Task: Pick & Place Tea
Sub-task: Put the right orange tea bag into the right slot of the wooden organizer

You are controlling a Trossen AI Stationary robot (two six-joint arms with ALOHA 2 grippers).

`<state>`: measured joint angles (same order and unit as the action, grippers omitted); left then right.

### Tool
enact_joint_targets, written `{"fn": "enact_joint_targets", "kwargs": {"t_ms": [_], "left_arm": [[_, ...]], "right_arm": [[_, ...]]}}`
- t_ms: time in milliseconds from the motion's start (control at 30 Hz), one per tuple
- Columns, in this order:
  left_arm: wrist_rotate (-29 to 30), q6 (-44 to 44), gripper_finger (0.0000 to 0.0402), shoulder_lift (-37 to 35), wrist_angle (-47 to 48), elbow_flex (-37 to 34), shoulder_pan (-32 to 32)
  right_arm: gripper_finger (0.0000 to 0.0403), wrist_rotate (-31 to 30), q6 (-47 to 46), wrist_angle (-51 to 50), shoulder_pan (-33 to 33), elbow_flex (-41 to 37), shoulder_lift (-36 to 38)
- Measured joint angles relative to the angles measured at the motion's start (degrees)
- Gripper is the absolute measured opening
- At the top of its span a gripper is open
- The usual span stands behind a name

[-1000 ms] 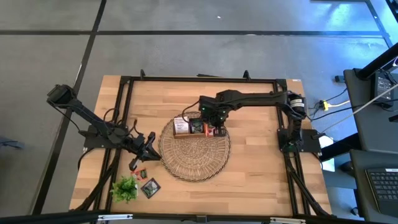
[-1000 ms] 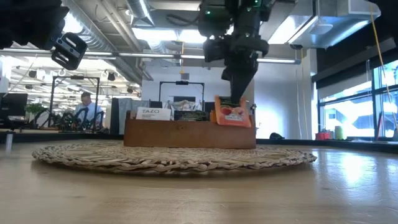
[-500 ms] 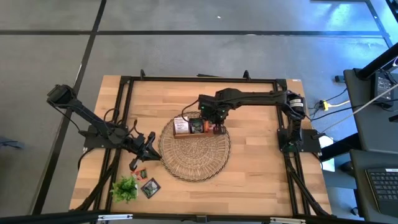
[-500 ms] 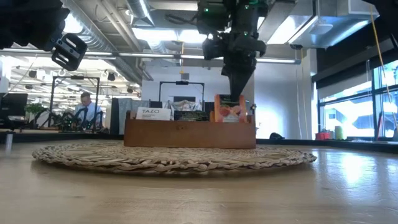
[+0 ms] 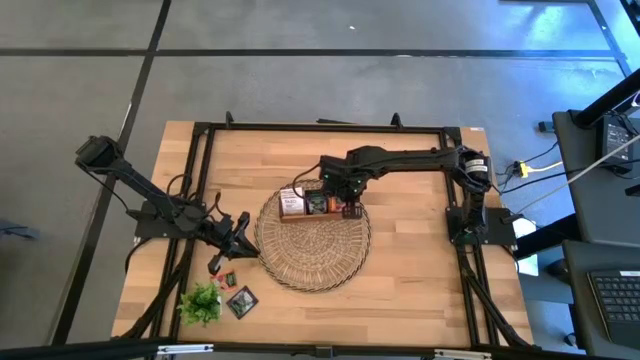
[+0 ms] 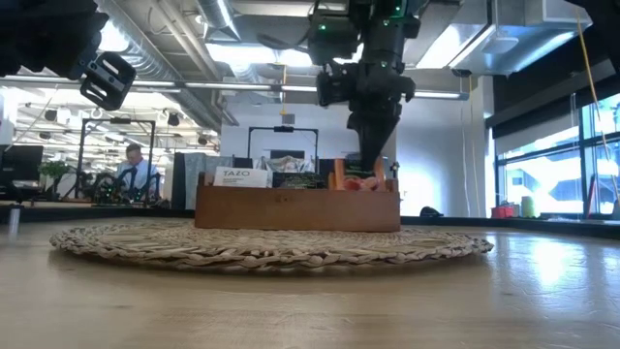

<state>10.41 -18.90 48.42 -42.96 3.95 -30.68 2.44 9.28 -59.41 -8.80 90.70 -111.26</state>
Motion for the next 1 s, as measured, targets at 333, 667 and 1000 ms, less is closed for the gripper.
{"fn": "enact_joint_targets", "kwargs": {"t_ms": [333, 667, 1000], "left_arm": [[0.0, -0.4, 0.0031, 0.0, 0.0, 0.0, 0.0], [0.0, -0.4, 0.0031, 0.0, 0.0, 0.0, 0.0], [0.0, -0.5, 0.0031, 0.0, 0.0, 0.0, 0.0]], "right_arm": [[0.0002, 4.8, -0.4, 1.8, 0.0, 0.0, 0.0], [0.0002, 5.3, -1.5, 1.8, 0.0, 0.0, 0.0], [0.0002, 5.2, -1.6, 3.3, 0.3, -0.5, 0.0]]}}
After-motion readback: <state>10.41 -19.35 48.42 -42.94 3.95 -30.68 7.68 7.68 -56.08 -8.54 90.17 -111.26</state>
